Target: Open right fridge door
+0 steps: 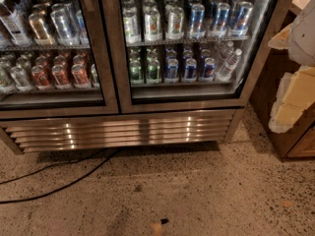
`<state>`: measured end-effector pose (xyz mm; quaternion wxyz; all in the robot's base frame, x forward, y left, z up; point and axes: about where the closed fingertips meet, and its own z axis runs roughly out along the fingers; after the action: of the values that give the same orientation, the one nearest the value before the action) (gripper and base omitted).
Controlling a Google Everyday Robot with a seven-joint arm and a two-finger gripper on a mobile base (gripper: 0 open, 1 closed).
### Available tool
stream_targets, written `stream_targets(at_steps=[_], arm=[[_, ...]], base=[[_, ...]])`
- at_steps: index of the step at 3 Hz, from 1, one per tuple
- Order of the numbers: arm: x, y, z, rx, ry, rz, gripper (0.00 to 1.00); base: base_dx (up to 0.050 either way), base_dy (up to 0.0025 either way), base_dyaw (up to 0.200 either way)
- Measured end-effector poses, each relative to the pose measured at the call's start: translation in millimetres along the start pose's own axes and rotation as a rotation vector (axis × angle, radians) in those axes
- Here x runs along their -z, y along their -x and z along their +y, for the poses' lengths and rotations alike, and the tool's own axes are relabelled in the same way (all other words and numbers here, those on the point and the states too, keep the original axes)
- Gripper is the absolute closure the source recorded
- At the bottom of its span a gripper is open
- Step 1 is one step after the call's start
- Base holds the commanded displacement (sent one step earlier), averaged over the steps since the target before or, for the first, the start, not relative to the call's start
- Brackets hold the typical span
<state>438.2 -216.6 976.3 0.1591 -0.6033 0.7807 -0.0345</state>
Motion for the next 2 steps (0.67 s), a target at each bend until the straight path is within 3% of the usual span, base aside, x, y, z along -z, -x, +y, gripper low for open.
stream_targets(at_steps=[1,2], arm=[[0,0,0,0.000,0.001,0.000,0.00],[-36,21,-1,0.002,0.082,-0.034,0.00]], base=[[0.000,0.00000,0.000],[0.000,0.00000,0.000]])
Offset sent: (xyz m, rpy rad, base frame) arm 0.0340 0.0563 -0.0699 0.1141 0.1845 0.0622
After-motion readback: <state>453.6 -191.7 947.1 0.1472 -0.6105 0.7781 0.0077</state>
